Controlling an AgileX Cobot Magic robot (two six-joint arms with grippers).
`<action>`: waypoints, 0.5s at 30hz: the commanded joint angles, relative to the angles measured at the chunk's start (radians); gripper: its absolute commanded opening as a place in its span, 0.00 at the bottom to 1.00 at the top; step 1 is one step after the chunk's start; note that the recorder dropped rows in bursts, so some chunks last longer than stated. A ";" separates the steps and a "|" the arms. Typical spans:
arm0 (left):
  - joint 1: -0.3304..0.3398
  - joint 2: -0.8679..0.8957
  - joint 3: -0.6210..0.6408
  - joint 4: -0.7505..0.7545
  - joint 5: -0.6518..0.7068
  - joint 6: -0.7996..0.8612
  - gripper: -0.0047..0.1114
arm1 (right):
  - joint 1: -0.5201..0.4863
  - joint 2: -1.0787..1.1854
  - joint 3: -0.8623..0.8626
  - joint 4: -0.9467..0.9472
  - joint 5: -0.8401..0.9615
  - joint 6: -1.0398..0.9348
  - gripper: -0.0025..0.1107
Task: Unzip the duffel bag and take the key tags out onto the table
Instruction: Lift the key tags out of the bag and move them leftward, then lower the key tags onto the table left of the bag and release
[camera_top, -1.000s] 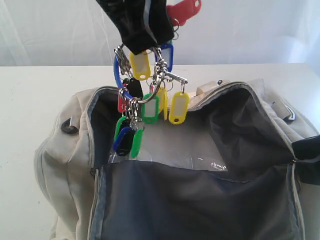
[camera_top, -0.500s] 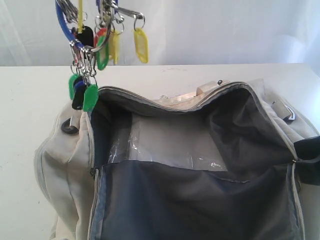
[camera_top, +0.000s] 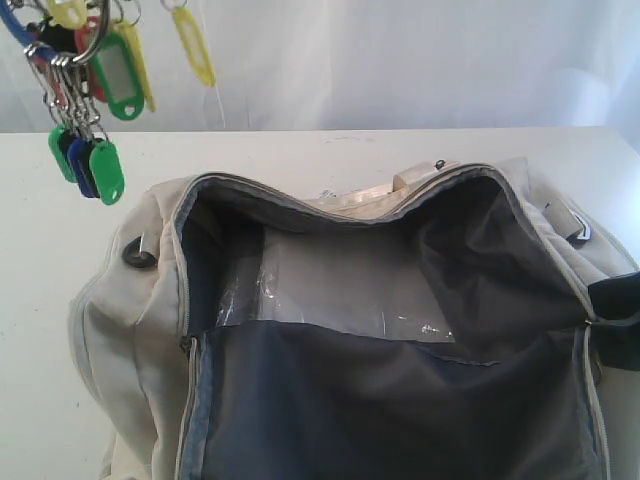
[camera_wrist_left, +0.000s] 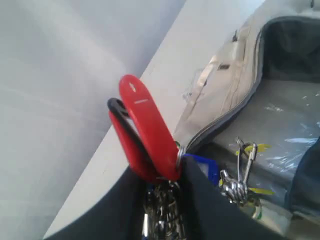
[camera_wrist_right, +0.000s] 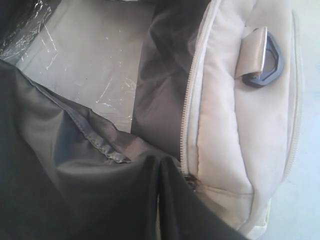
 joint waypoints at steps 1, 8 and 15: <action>0.001 -0.056 0.123 0.128 0.087 -0.065 0.04 | 0.005 -0.005 0.004 0.000 -0.001 -0.004 0.02; 0.051 -0.102 0.330 0.177 0.087 -0.073 0.04 | 0.005 -0.005 0.004 0.000 -0.001 -0.004 0.02; 0.289 -0.104 0.534 0.082 0.087 -0.076 0.04 | 0.005 -0.005 0.004 0.003 -0.001 -0.004 0.02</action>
